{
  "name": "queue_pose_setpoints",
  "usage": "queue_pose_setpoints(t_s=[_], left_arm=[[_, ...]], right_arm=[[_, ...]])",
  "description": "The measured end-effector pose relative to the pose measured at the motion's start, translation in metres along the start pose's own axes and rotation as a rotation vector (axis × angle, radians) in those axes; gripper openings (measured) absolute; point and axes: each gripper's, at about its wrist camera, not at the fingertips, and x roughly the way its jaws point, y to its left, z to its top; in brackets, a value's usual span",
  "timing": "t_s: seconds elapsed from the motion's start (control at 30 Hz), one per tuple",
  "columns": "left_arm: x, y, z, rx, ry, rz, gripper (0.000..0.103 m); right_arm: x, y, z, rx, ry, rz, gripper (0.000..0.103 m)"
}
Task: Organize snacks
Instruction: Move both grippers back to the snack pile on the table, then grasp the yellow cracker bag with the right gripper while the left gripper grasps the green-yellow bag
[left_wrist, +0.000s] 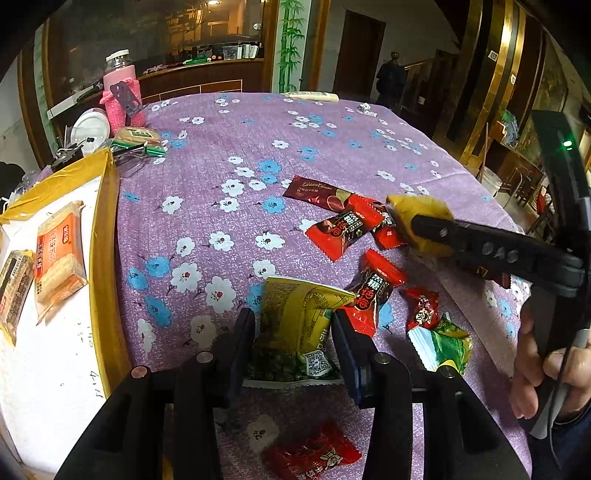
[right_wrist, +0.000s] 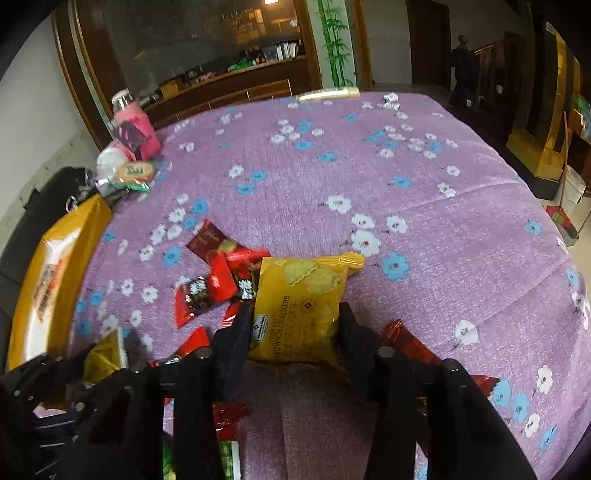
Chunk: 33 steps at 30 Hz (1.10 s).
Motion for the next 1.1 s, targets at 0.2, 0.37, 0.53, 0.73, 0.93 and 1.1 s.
queue_pose_setpoints(t_s=[0.2, 0.37, 0.53, 0.73, 0.93, 1.1], left_arm=[[-0.002, 0.001, 0.0, -0.01, -0.015, -0.001, 0.045], [-0.003, 0.003, 0.0, -0.014, -0.025, 0.013, 0.045], [-0.004, 0.004, 0.001, -0.018, -0.034, 0.02, 0.045], [-0.009, 0.006, 0.002, -0.019, -0.062, 0.045, 0.045], [-0.011, 0.006, 0.002, -0.019, -0.083, 0.065, 0.045], [-0.014, 0.006, 0.002, -0.021, -0.095, 0.072, 0.045]], right_arm=[[-0.023, 0.016, -0.001, -0.033, -0.087, 0.113, 0.044], [-0.021, 0.037, -0.007, -0.1, -0.067, 0.147, 0.043], [-0.022, 0.042, -0.009, -0.116, -0.068, 0.16, 0.043], [-0.023, 0.039, -0.009, -0.109, -0.074, 0.168, 0.043], [-0.026, 0.041, -0.01, -0.126, -0.088, 0.168, 0.043], [-0.027, 0.045, -0.011, -0.14, -0.094, 0.168, 0.043]])
